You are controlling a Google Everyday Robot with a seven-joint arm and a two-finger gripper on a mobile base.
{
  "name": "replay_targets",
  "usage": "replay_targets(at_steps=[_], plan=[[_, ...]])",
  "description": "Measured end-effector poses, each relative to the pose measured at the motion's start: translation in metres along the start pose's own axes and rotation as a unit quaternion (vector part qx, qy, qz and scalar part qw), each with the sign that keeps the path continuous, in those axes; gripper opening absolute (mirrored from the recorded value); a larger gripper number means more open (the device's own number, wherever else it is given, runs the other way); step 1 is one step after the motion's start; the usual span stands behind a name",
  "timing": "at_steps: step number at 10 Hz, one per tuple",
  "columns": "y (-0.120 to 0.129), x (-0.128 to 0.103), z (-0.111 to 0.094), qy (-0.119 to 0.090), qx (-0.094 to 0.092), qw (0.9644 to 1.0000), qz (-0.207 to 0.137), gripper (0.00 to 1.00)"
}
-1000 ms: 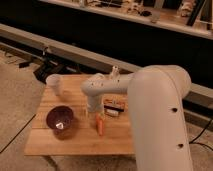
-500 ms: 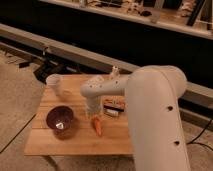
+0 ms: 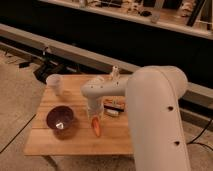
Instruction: Place the pepper in the ceramic cup
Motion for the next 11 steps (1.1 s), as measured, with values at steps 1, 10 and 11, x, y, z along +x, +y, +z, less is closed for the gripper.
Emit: replay_targets(at_steps=[1, 10, 11], plan=[[-0.003, -0.005, -0.011, -0.007, 0.008, 0.9999, -0.004, 0.00], [0.075, -0.094, -0.169, -0.132, 0.048, 0.9819, -0.127, 0.00], [0.082, -0.105, -0.177, -0.142, 0.046, 0.9797, -0.134, 0.00]])
